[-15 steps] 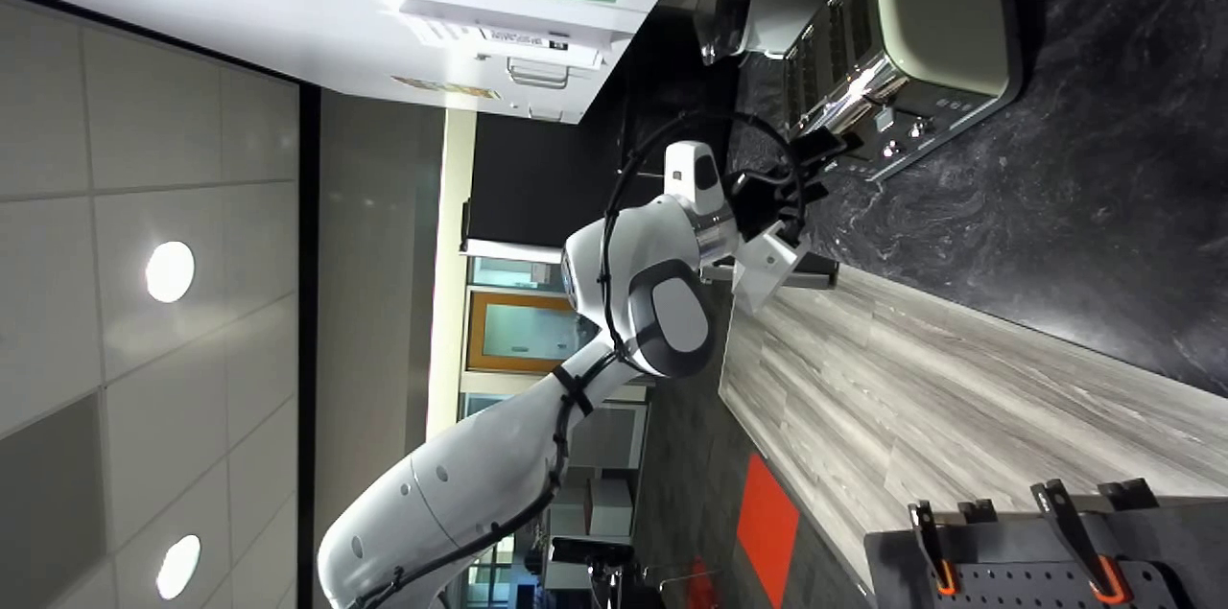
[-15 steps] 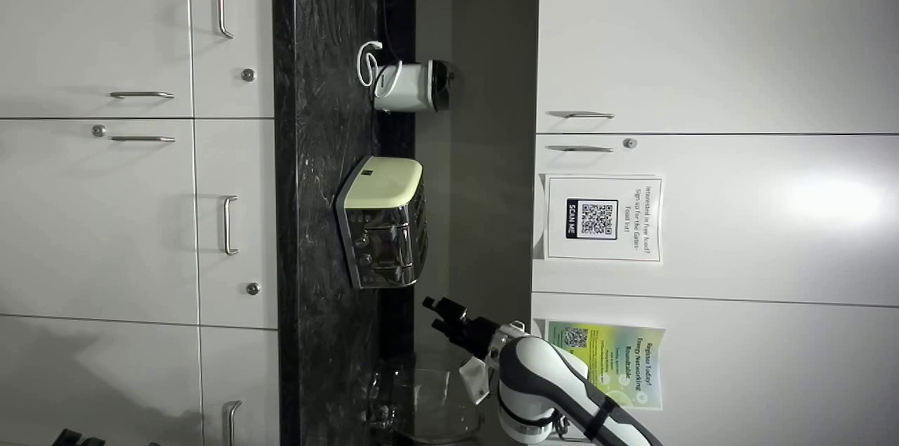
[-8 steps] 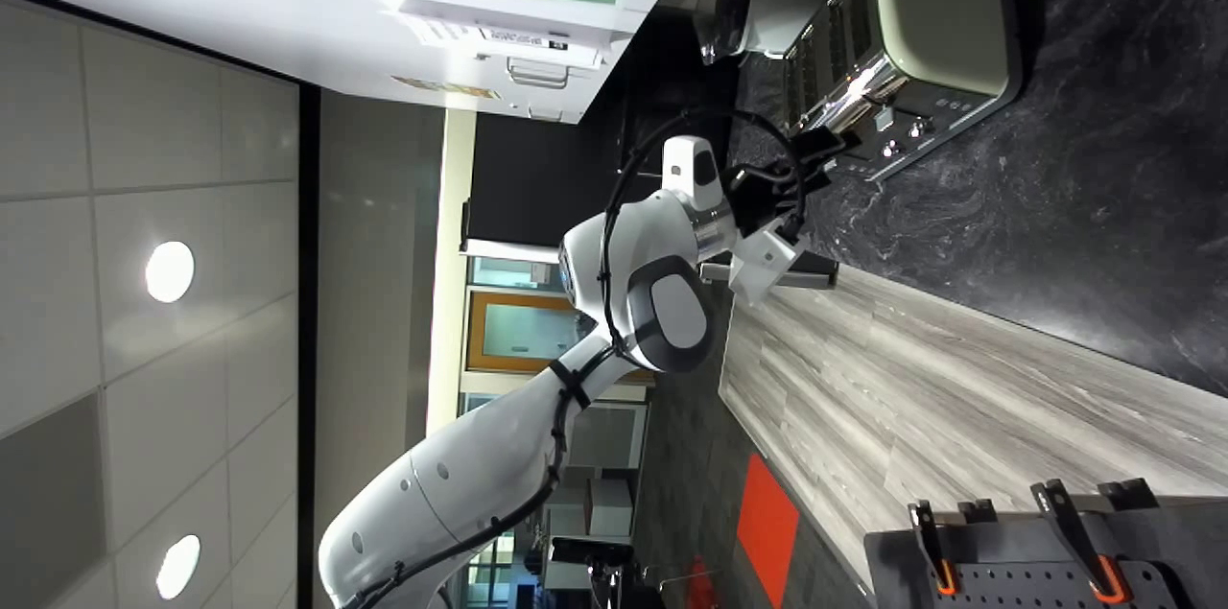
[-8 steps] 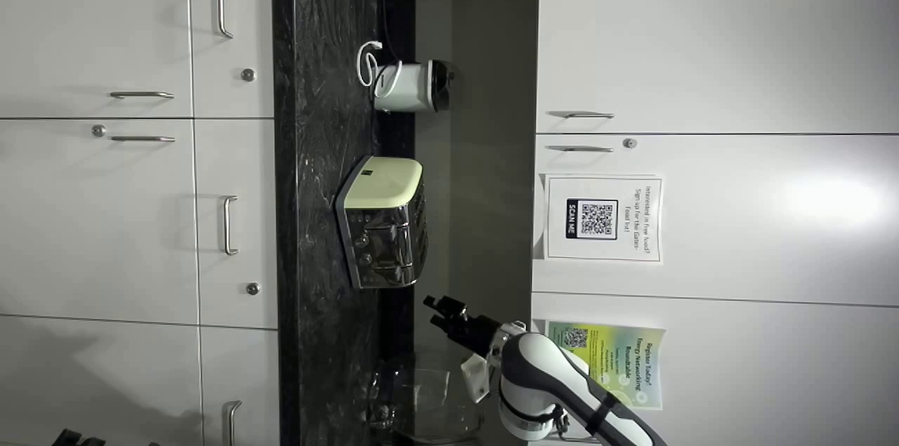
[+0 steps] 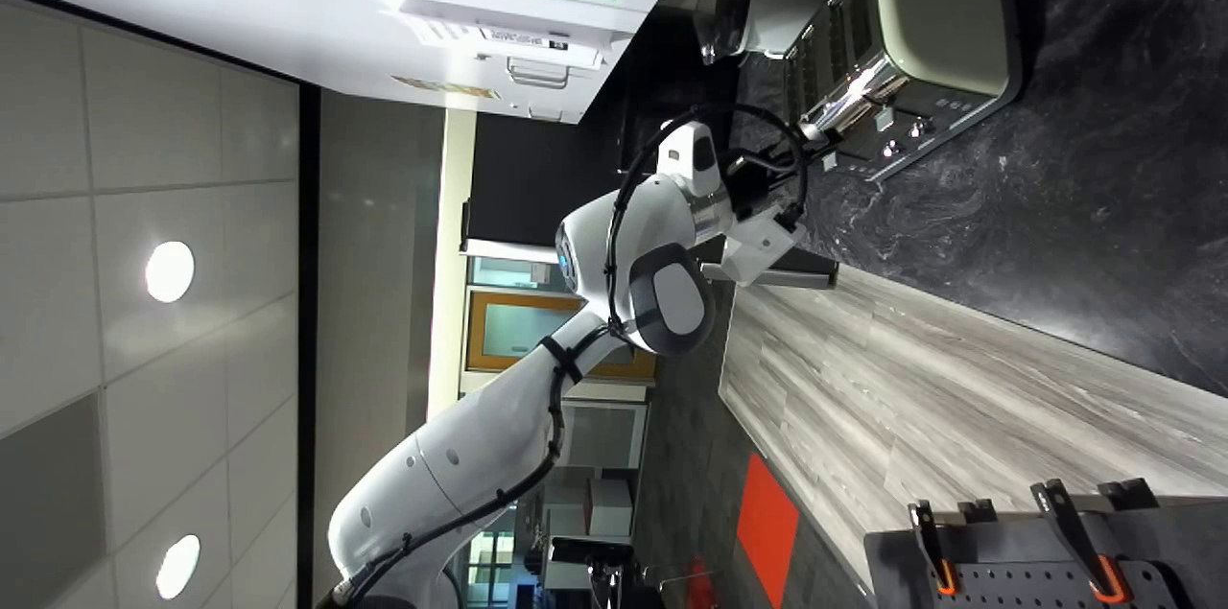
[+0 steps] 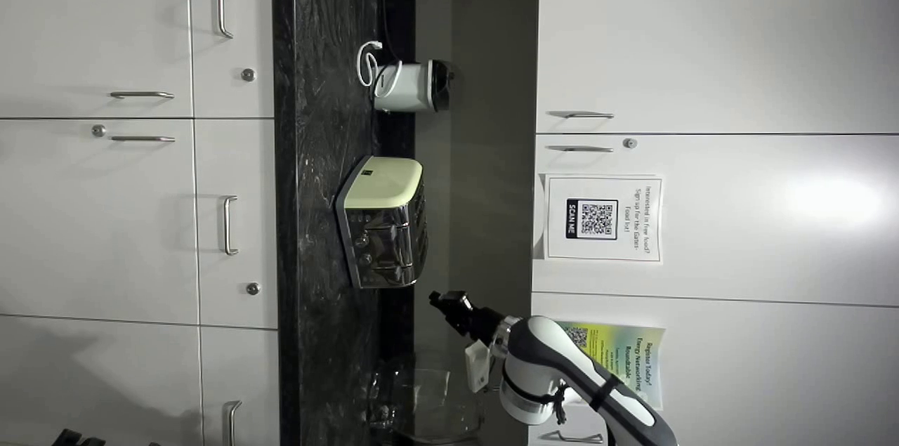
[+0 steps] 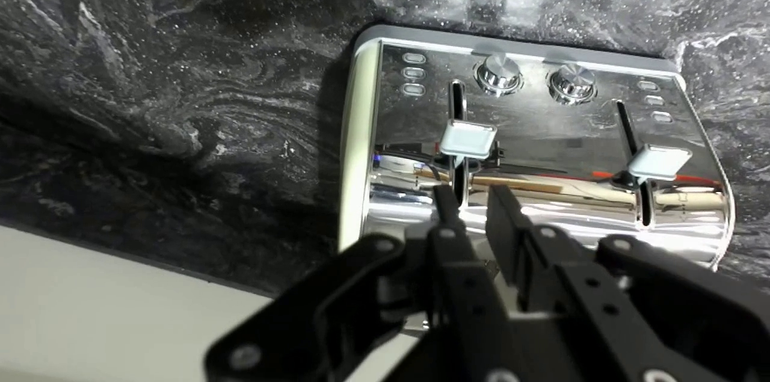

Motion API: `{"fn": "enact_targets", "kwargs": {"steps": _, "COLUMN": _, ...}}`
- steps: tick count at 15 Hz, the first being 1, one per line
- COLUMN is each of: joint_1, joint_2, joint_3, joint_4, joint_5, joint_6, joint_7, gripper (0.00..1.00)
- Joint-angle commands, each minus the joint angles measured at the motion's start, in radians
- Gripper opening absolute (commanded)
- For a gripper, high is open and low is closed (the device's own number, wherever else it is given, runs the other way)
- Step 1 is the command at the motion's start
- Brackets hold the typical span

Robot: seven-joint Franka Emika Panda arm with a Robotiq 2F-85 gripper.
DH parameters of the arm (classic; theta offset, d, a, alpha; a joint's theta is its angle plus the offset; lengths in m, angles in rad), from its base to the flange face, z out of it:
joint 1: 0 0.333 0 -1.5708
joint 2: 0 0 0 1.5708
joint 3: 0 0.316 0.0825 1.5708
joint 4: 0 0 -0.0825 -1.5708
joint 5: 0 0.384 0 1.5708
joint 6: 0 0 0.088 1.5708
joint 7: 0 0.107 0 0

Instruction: Push down the right toaster switch

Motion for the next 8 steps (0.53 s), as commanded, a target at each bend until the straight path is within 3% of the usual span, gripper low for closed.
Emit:
{"fn": "enact_targets", "kwargs": {"steps": 1, "joint_1": 0.000, "joint_2": 0.084, "joint_3": 0.016, "joint_4": 0.075, "joint_5": 0.120, "joint_6": 0.012, "joint_7": -0.071, "gripper": 0.00}}
{"fn": "enact_targets", "kwargs": {"steps": 8, "joint_1": -0.040, "joint_2": 0.207, "joint_3": 0.060, "joint_4": 0.182, "joint_5": 0.253, "joint_6": -0.045, "joint_7": -0.146, "gripper": 0.00}}
